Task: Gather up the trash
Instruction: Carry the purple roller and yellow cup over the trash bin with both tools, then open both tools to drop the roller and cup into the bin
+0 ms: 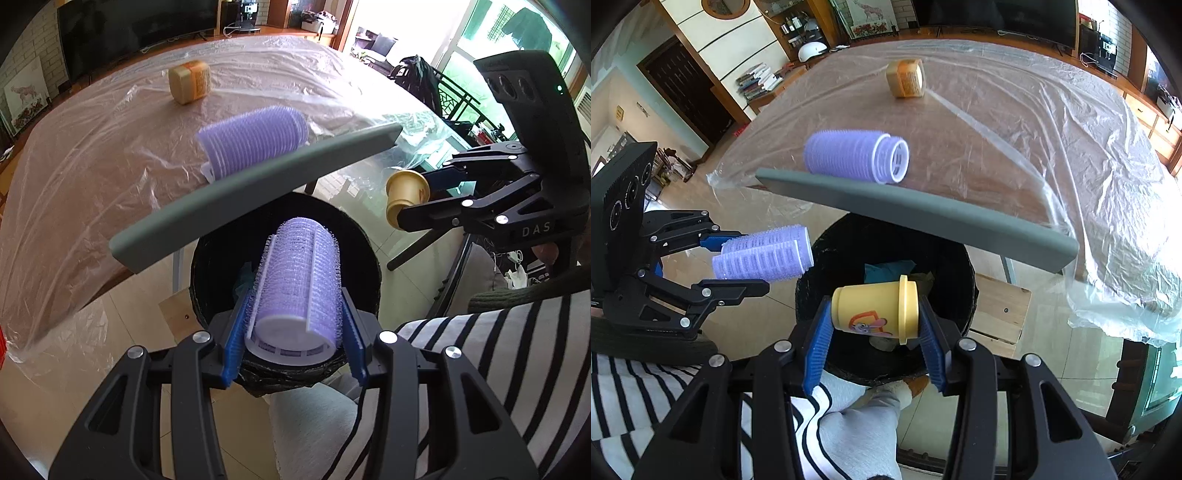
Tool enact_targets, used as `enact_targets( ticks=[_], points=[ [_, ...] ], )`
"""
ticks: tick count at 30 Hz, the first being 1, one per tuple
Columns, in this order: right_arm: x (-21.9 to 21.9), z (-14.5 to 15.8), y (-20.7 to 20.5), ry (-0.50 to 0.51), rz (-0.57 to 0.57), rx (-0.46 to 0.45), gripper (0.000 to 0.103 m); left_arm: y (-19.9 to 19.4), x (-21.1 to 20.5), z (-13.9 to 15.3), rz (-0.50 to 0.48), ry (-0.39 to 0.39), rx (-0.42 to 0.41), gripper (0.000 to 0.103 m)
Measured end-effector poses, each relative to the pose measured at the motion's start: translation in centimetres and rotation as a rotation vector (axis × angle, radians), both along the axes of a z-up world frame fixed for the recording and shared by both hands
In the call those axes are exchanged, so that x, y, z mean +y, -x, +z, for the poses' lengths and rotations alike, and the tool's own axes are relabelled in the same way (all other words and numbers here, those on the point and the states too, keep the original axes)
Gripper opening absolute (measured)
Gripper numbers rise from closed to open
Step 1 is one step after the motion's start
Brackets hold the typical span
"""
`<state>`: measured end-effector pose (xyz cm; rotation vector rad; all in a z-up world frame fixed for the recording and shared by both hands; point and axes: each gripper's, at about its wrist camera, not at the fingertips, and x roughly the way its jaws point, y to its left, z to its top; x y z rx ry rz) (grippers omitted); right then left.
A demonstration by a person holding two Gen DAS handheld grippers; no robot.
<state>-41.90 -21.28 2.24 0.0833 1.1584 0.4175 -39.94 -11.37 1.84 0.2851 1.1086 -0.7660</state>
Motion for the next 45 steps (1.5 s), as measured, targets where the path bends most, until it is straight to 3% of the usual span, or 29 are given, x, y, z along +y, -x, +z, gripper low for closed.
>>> enact_targets(
  ticks=[11,27,45],
  points=[
    [1.8,-3.0,-0.9,0.027,0.01,0.04,0.044,-0.9,-0.4,-3.4,0.022,-0.069,0.04,0.046],
    [2.2,-6.8,-2.7,0.039,-0.071,0.09,0.044,-2.3,-1.5,-6.1,0.012,-0.131,0.053,0.046],
    [2.0,-8.0,-3.7,0.063,-0.119,0.105,0.044,-3.6,-2.0,-7.6,0.022,-0.171,0.048,0.046]
  ],
)
